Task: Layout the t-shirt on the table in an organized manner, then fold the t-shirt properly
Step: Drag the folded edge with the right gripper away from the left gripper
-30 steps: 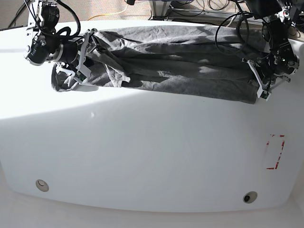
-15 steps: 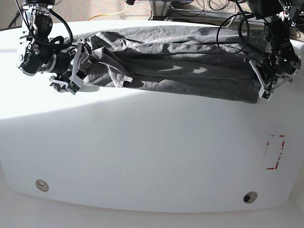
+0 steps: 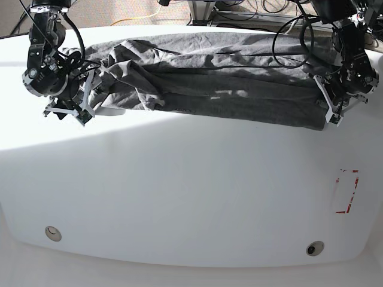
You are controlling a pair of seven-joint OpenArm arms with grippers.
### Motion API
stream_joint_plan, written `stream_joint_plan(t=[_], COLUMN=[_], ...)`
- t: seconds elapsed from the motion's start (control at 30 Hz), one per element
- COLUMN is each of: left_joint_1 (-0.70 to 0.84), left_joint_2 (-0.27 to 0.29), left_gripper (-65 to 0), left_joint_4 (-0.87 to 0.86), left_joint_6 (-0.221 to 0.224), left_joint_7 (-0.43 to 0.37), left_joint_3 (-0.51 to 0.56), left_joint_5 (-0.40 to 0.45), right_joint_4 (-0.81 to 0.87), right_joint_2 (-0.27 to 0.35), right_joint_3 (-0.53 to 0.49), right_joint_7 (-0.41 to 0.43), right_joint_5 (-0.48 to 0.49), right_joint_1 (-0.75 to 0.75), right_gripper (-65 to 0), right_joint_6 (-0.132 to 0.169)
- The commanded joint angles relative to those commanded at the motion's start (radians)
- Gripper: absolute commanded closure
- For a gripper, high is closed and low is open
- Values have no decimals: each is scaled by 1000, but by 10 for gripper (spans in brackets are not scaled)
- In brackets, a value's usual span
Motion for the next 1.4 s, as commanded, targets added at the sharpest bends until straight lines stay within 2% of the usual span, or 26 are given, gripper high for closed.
stream_joint_plan(t=[0.13,0.3,0.43,0.67,0.8,1.13,1.27,1.37,1.4], left_joint_1=[-2,-3,-3,2,2,-5,-5,-6,-6], left_joint_2=[2,2,2,0,0,-3,-3,-3,-3], left_gripper=[-36,-36,-36,-36,-36,-36,-36,-36,-36], left_joint_4=[0,0,0,0,0,0,0,0,0], left_joint_6=[0,0,0,0,0,0,0,0,0], left_joint_7=[0,0,0,0,0,0,0,0,0], left_joint_3=[0,0,0,-2,-2,-2,-2,-2,-2], left_joint_5=[0,0,0,0,0,0,0,0,0], right_joint_4=[0,-34,-138,-351,-440,-505,-534,-560,-571], right_joint_2=[-83,-130,-121,-18,17,31,31,31,31], right_joint_3=[0,-8,-6,-6,-6,-6,-6,-6,-6], right_joint_7=[17,80,144,221,229,235,273,304,310], right_joint_5=[-129,-203,-212,-204,-204,-204,-204,-204,-204], right_joint_1=[35,66,109,183,201,219,218,216,216], right_gripper=[-401,-401,-401,-401,-401,-401,-392,-335,-277], right_joint_6=[0,0,0,0,0,0,0,0,0])
